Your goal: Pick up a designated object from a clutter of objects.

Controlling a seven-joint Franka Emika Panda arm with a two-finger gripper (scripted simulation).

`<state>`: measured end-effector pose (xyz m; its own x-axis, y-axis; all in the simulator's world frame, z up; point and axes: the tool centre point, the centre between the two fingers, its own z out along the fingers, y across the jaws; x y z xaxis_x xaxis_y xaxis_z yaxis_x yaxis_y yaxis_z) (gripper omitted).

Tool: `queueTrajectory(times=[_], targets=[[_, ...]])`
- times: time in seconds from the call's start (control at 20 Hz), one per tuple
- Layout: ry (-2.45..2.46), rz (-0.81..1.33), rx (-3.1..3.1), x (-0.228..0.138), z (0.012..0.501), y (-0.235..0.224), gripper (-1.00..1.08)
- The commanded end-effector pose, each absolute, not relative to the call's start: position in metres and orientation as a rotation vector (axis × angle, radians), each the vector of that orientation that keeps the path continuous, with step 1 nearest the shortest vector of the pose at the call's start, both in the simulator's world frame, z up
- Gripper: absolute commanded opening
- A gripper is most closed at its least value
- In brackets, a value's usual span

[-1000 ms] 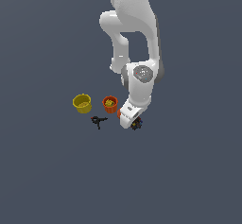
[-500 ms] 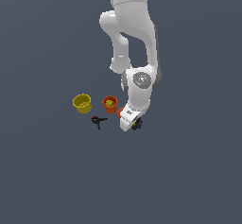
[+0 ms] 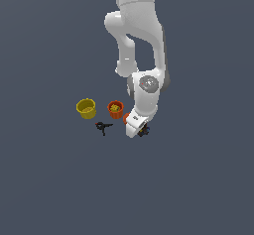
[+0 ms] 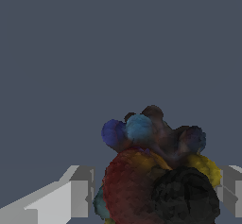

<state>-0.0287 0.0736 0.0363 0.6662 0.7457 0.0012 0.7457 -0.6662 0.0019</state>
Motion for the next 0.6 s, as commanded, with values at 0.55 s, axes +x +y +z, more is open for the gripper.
queueTrajectory(times=[0.55], targets=[[1.284,0.002,2.866,-0.022,0.076,0.071,-1.0]])
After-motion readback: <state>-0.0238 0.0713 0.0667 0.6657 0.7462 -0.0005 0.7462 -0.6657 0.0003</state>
